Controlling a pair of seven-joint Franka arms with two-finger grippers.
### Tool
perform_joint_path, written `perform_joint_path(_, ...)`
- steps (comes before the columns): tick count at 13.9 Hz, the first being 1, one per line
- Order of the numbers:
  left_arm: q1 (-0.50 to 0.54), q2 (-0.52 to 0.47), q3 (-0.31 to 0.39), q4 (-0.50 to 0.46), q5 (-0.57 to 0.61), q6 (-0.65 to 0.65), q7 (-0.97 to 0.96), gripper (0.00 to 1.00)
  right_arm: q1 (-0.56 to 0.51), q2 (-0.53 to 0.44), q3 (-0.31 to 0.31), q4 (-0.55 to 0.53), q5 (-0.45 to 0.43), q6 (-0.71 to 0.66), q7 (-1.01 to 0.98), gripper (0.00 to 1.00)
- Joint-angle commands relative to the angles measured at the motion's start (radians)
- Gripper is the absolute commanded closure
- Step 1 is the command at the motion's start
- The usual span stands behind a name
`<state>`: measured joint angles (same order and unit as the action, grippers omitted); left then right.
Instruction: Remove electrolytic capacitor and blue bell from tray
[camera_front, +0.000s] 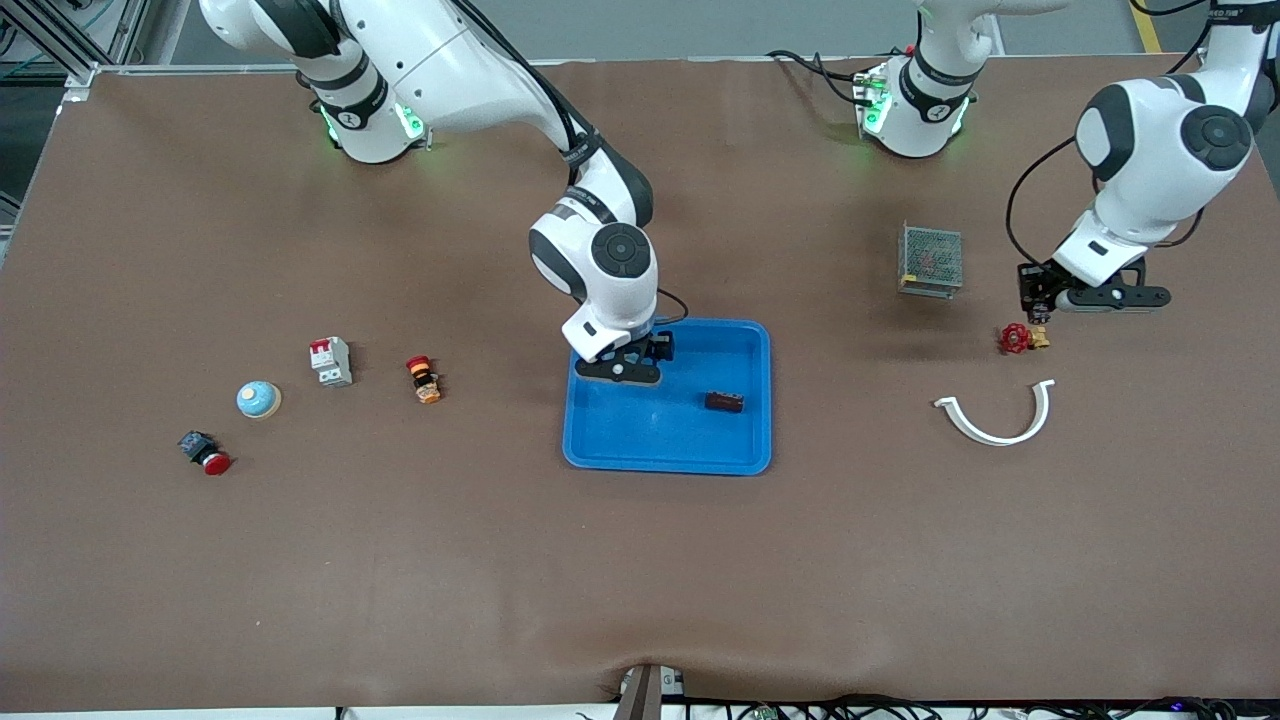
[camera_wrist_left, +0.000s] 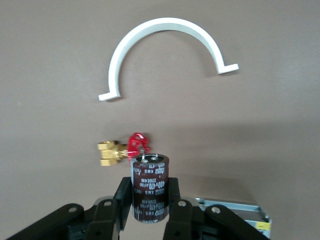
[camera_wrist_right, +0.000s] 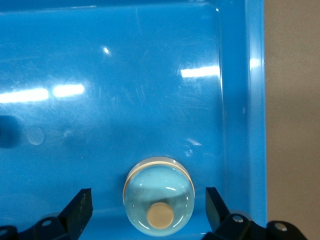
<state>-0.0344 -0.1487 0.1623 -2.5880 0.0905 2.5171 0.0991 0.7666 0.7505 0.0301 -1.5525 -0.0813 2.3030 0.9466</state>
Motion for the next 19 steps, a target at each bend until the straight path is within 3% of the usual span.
perform_joint_path(1,0.001,-0.006,-0.035,-0.012,-0.018,0.012,-0.053,1.0,0.005,0.006,-0.007,-0.005,-0.023,0.003,-0.029,0.0)
perform_joint_path(6,0.001,0.118,-0.158,0.078,-0.015,0.028,-0.232,1.0,-0.001,0.015,-0.007,-0.021,-0.025,0.042,-0.032,0.0)
perform_joint_path(11,0.008,0.21,-0.15,0.081,-0.003,0.147,-0.208,1.0,0.003,0.018,-0.009,-0.024,-0.025,0.052,-0.032,0.0)
perform_joint_path(16,0.013,0.351,-0.1,0.195,-0.003,0.166,-0.099,1.0,0.008,0.026,-0.009,-0.026,-0.026,0.067,-0.032,0.0)
perform_joint_path(17,0.013,0.368,-0.092,0.21,-0.003,0.166,-0.082,1.0,0.008,0.026,-0.009,-0.026,-0.026,0.069,-0.031,0.03)
perform_joint_path(19,0.013,0.388,-0.08,0.232,-0.003,0.166,-0.07,1.0,0.008,0.03,-0.009,-0.026,-0.026,0.072,-0.031,0.18)
